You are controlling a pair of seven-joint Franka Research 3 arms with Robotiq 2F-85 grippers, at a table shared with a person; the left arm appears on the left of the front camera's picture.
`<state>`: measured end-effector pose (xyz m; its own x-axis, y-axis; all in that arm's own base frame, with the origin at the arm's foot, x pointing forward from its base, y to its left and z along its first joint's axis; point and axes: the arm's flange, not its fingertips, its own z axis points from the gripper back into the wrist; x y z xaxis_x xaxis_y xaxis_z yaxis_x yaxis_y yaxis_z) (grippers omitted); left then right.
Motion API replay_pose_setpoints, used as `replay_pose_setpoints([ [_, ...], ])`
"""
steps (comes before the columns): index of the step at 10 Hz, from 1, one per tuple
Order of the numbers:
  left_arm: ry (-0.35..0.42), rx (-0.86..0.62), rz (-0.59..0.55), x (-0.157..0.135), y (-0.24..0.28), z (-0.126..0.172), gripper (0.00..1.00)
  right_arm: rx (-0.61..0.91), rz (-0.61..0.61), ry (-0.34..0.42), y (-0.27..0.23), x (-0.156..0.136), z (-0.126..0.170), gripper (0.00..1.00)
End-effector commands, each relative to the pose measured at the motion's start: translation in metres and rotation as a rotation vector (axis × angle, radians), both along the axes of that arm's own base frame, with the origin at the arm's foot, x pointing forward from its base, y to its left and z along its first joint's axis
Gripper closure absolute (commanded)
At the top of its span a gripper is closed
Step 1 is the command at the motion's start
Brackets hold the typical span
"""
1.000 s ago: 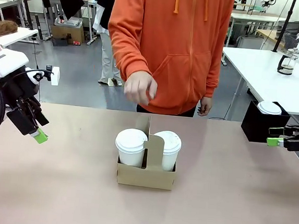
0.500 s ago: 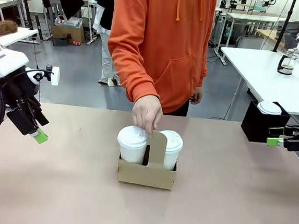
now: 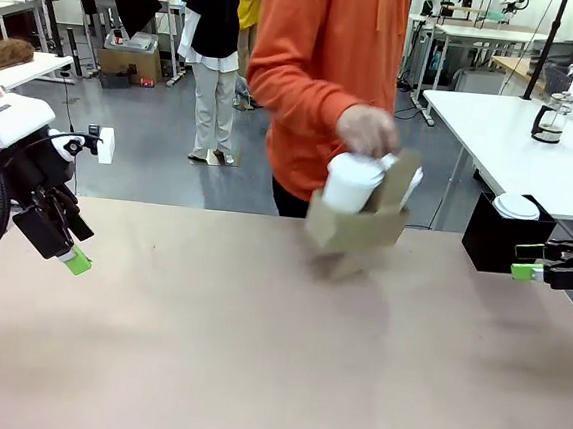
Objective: Pour a drink into a cup and package it in a carrier.
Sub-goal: Insert the held 600 ml Paper Cup into the Cup Carrier.
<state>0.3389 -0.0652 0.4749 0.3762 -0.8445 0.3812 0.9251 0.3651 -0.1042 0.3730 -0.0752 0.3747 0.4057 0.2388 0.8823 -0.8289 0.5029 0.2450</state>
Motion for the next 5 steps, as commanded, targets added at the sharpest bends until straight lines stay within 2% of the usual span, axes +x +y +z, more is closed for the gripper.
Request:
replay_pose_setpoints([
  [1,0.002,-0.009,-0.005,-0.0009,0.001,0.0002,0.0,0.002,0.008,-0.01,0.0002,-0.0006,0.0014,0.0],
  [5,0.002,-0.009,-0.005,-0.0009,0.001,0.0002,0.0,0.002,0.008,-0.01,0.0002,-0.0006,0.0014,0.0],
])
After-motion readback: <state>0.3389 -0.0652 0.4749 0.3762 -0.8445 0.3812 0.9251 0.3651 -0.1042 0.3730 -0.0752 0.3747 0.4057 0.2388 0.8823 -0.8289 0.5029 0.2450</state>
